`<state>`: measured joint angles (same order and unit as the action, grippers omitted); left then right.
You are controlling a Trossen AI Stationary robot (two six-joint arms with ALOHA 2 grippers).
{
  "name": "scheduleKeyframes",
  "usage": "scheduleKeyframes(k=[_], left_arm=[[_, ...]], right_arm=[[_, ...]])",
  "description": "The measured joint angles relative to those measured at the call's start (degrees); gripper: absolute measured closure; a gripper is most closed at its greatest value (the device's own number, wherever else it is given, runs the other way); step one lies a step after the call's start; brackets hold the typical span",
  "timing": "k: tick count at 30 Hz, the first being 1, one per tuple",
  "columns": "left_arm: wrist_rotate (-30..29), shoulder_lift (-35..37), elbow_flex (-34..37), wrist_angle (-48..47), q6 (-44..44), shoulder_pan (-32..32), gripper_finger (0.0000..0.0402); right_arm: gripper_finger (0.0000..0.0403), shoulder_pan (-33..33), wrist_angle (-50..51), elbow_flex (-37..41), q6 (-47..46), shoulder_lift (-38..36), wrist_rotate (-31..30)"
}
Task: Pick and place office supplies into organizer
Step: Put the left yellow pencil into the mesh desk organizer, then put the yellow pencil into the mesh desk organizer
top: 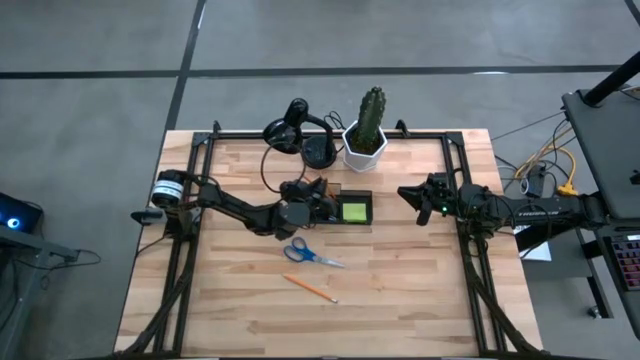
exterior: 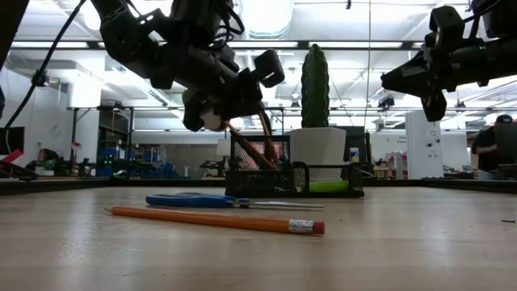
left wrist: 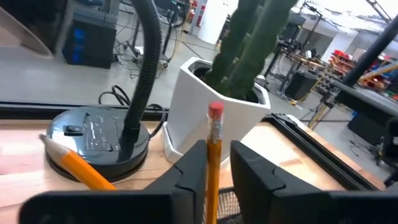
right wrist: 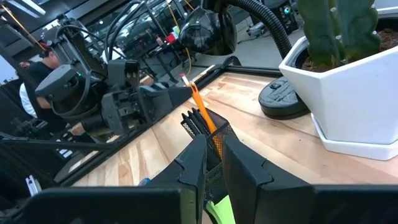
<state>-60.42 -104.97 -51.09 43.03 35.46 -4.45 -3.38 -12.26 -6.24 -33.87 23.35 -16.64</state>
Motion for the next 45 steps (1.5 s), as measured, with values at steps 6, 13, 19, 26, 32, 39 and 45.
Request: scheduleKeyframes(k=[6,13,19,26,32,39,45], left_arm=[[1.6,0.0,0.0,0.0,-1.2,0.0,0.0301],[3.5,1.2,-0.3,0.1,-9.4,-0.2,0.0252],[3.7,4.1,-0.2,0.0,-18.0,-0.2,0.0225],[3.5,7.6,-0.1,0.0,-25.7,-0.2,0.0221],[3.5,11.2,-0.3,0.1,-27.4,-0.2,0.022],[14.5,16.4,-0.3,0.0,-29.1,-0.2,0.022],[27.9,20.0,-0.3,-0.1,-29.8,-0.5,0.0221]], right_arm=[[0.036,0.0,0.0,0.0,0.0,0.0,0.0],[0.036,0.0,0.0,0.0,0.0,0.0,0.0],[0.036,0.0,0.0,0.0,0.0,0.0,0.0],[0.036,0.0,0.0,0.0,0.0,0.0,0.0],[0.036,0.0,0.0,0.0,0.0,0.0,0.0],[0.036,0.0,0.0,0.0,0.4,0.0,0.0],[0.036,0.0,0.0,0.0,0.4,0.0,0.0]])
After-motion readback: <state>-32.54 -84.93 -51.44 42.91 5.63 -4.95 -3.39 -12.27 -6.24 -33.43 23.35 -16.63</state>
